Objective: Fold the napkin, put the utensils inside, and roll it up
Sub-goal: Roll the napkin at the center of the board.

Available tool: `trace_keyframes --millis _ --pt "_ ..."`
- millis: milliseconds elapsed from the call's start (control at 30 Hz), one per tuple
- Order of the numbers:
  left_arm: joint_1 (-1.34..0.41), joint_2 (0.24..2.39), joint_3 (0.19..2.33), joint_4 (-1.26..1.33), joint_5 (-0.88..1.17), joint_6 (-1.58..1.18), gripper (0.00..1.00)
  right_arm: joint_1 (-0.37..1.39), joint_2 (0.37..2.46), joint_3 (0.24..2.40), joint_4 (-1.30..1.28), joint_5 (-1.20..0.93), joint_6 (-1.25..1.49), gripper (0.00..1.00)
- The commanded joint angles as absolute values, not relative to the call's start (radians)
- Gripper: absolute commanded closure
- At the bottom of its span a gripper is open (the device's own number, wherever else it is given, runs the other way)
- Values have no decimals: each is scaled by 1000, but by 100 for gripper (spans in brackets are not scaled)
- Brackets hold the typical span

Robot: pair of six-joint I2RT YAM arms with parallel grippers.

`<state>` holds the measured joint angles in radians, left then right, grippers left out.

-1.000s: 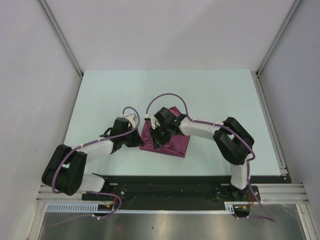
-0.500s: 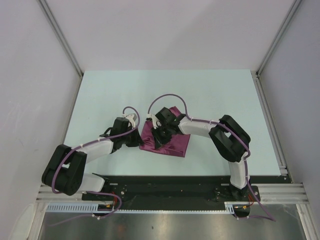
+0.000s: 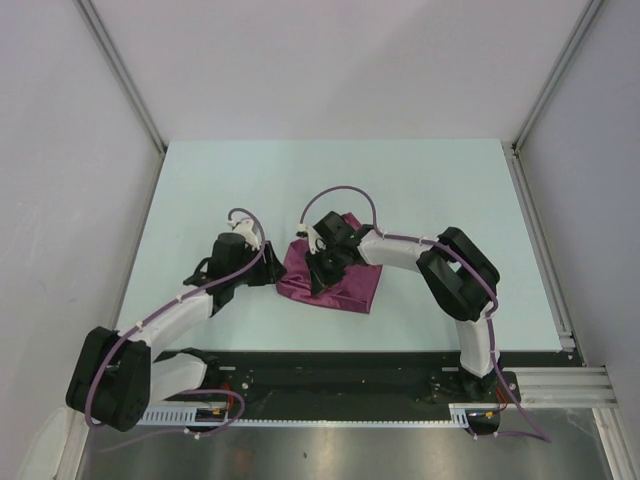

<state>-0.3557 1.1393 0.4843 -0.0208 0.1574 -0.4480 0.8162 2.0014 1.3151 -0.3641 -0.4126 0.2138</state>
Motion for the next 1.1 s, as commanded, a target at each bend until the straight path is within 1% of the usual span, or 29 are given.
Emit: trace_keyframes --millis 0,100,300,833,933,1000,1033,1067 --pt "-339 1124 437 47 185 -475 36 804 2046 1338 -374 -368 206 82" --pt "-336 1131 407 97 239 -489 34 804 2049 1341 -377 -373 203 82" --pt "-321 1176 396 130 252 -494 36 804 2052 1342 -380 -379 204 82" --pt "-310 1348 419 247 313 -486 50 801 2069 1358 -393 -391 204 82" --pt "-310 1373 417 265 328 -492 55 799 2074 1359 -396 -393 204 82" --pt "-310 1382 416 271 330 -494 62 801 2071 1361 -397 -393 204 82" --pt "-310 1382 414 273 331 -494 69 799 2072 1359 -396 -393 204 81" --pt "-310 1385 414 273 330 -492 74 798 2069 1361 -396 -393 204 81"
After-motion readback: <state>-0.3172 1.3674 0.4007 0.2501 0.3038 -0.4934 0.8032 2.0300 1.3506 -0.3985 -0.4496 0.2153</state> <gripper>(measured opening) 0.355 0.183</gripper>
